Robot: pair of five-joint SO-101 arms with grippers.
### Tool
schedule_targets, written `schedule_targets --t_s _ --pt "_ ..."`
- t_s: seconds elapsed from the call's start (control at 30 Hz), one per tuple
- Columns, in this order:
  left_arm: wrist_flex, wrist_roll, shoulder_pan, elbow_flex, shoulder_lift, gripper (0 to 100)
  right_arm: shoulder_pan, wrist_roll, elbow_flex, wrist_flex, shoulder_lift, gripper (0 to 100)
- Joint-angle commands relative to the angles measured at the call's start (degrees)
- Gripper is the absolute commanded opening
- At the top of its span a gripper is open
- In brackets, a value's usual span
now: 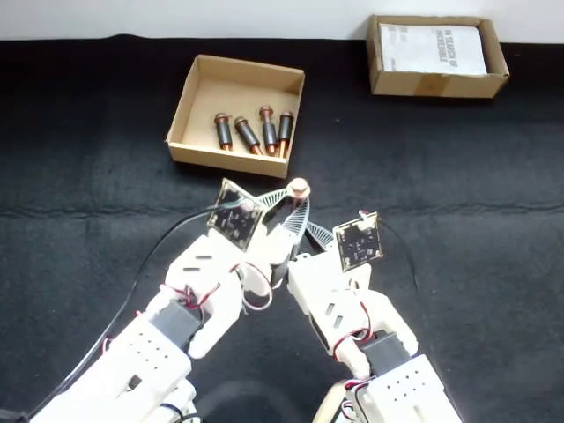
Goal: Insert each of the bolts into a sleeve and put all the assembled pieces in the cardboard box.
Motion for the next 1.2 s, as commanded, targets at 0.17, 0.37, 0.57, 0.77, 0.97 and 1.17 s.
schedule_targets --t_s 0.17,0.37,0.57,0.77,0.97,1.17 --pt "13.45 0.53 -0.22 7.34 -18.59 1 -0.04 0.18 -1.54 -0.75 -0.75 0.8" --pt "24.79 0.53 0.13 12.35 -32.04 3 -0.04 0.18 -1.63 -0.75 -0.48 0.8" --pt "27.08 0.53 0.40 18.68 -37.49 24 -0.22 0.26 -1.63 -0.75 -0.40 0.8" --pt "27.16 0.35 0.04 19.03 -37.49 25 -0.13 3.87 -1.63 -0.84 -0.40 0.8" --pt "28.75 0.44 -2.07 16.31 -37.93 17 -0.04 4.48 -3.56 -0.84 -0.31 0.8" --pt "28.48 0.18 -10.51 8.31 -37.93 1 -0.04 4.40 -3.74 -0.75 -0.31 0.8"
